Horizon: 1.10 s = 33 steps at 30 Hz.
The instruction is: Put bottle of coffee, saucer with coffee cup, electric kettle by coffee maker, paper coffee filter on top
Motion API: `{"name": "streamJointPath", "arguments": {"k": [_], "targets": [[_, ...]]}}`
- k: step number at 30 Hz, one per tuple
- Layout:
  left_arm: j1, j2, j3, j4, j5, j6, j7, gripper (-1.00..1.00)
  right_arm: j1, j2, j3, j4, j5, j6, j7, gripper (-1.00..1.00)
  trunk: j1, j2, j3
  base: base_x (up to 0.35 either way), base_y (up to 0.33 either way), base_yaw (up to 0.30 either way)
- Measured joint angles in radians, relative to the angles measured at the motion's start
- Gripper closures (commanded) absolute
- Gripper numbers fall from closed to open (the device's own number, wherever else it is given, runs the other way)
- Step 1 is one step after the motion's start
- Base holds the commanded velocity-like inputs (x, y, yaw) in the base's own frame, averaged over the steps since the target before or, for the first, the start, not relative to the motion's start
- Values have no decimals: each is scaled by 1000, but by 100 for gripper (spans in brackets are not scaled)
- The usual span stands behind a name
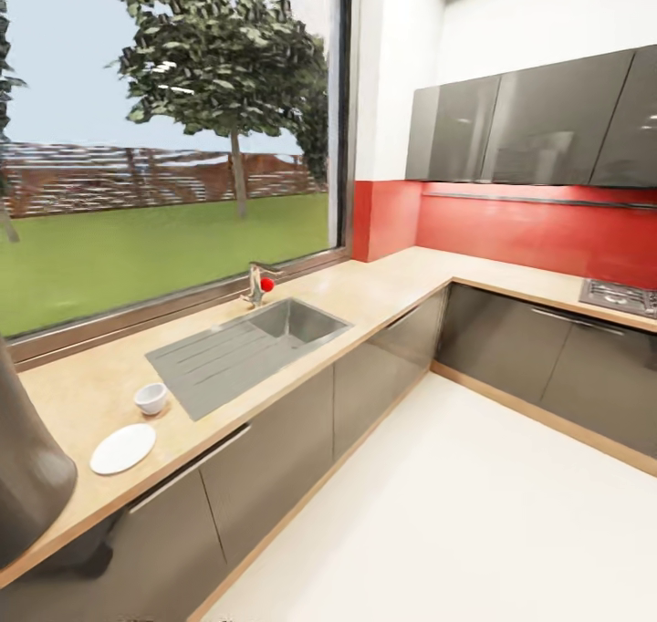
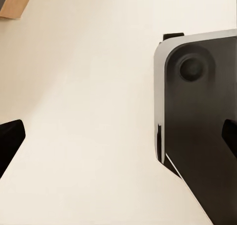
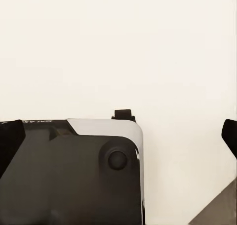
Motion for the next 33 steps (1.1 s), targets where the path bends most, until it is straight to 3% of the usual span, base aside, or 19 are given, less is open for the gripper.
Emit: {"name": "streamJointPath", "arguments": {"k": [12,19,25,33], "targets": [[0,0,2,-1,0,-1,0,-100,0,0,0,0,0,0,0,-100,0,0,0,5,-300,261],[0,2,3,-2,1,-2,0,-100,0,0,0,0,0,0,0,-100,0,0,0,169,-250,276],[0,1,3,-2,2,-3,0,-100,0,0,0,0,0,0,0,-100,0,0,0,272,-57,277],[0,0,3,-2,2,-3,0,-100,0,0,0,0,0,0,0,-100,0,0,0,44,-3,277]]}}
